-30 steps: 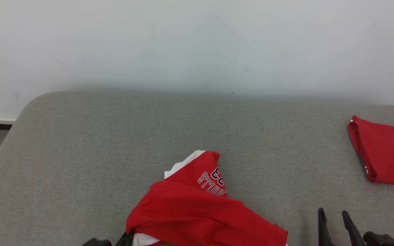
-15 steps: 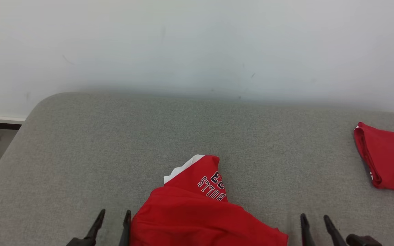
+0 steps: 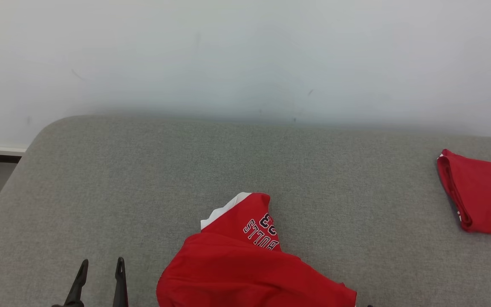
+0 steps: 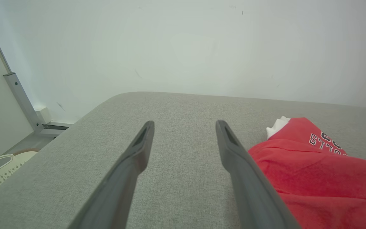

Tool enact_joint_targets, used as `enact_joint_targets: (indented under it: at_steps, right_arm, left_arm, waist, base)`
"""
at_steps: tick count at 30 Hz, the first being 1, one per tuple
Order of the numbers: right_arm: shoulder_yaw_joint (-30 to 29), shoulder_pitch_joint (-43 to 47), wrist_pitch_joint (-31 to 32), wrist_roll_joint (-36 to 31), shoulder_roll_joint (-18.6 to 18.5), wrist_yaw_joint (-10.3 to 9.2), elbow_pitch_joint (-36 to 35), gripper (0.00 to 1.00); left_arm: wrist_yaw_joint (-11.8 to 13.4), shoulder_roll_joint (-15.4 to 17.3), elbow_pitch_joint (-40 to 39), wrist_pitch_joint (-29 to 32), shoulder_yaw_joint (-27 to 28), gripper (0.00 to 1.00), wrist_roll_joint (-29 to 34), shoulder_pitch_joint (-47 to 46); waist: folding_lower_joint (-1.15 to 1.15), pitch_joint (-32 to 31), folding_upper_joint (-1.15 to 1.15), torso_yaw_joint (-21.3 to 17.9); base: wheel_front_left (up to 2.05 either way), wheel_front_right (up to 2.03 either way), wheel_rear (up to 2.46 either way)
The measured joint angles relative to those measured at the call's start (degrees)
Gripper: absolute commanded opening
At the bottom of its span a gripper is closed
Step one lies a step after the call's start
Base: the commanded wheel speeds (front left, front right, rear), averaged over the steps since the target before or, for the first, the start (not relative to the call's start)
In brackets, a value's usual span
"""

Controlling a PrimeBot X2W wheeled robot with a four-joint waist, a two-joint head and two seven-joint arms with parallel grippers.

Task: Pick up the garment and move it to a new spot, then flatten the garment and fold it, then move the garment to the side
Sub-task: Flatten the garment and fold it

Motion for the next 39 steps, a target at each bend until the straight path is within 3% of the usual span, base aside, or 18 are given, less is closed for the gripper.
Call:
enact_joint_targets:
  at_steps: [4, 7, 10, 11, 12, 22, 31, 32, 33, 39]
  right_arm:
    - [0.4, -2.1, 0.0, 0.8, -0.1, 0.0, 1.5, 1.0]
    - [1.3, -3.9, 0.4, 0.8, 0.0, 0.0, 4.7, 0.9]
    - [1.9, -6.2, 0.5, 1.6, -0.1, 0.0, 9.0, 0.25]
    - [2.1, -6.9, 0.3, 1.5, -0.1, 0.0, 10.5, 0.09]
    - [2.2, -7.5, -0.1, 1.5, -0.1, 0.0, 11.7, 0.0]
    - [3.3, -20.3, -5.1, 2.8, -0.8, 0.0, 15.4, 0.0]
    - [4.0, -32.5, -5.5, 3.0, -1.7, 0.0, 30.5, 0.0]
    - [4.3, -33.1, -6.2, 2.4, -1.8, 0.0, 32.2, 0.32]
    - [4.4, -33.7, -7.1, 2.3, -1.8, 0.0, 33.6, 1.0]
    - [2.9, -34.2, -10.8, 3.7, -2.3, 0.0, 32.6, 1.0]
  left_arm:
    - [-0.2, -0.3, -0.3, 0.0, 0.4, 1.0, 0.5, 0.1]
    - [-0.6, -0.7, 0.0, 0.0, 0.2, 1.0, 0.6, 0.1]
    - [-1.0, -1.0, 0.4, 0.0, 0.0, 1.0, 0.9, 0.1]
    - [-1.0, -1.1, 0.5, 0.0, 0.0, 1.0, 0.9, 0.1]
    - [-1.0, -1.1, 0.6, 0.0, 0.1, 1.0, 0.9, 0.1]
    - [-2.0, -2.3, 1.7, 0.0, 0.2, 1.0, 1.4, -0.2]
    - [-4.0, -4.2, 4.1, 0.0, -1.0, 1.0, 2.1, -1.5]
    - [-4.0, -4.3, 4.3, 0.0, -1.0, 1.0, 2.2, -1.5]
    - [-4.1, -4.4, 4.6, 0.0, -1.0, 1.0, 2.3, -1.6]
    - [-5.0, -4.5, 5.1, 0.0, 0.0, 1.0, 2.5, -2.0]
  waist:
    - [0.0, 0.1, 0.0, 0.4]
    - [0.0, 0.1, 0.0, 1.0]
    - [0.0, 0.1, 0.0, 1.7]
    - [0.0, 0.1, 0.0, 1.9]
    - [0.0, 0.2, 0.0, 2.1]
    - [0.0, 0.6, 0.0, 3.2]
    - [0.0, 0.6, 0.0, 4.5]
    - [0.0, 0.6, 0.0, 4.6]
    - [0.0, 0.5, 0.0, 4.7]
    - [0.0, 0.3, 0.0, 4.0]
  base:
    - [0.0, 0.0, 0.0]
    - [0.0, 0.0, 0.0]
    - [0.0, 0.0, 0.0]
    - [0.0, 0.0, 0.0]
    - [0.0, 0.0, 0.0]
    - [0.0, 0.0, 0.0]
    - [0.0, 0.0, 0.0]
    - [0.0, 0.0, 0.0]
    - [0.0, 0.0, 0.0]
    - [0.0, 0.0, 0.0]
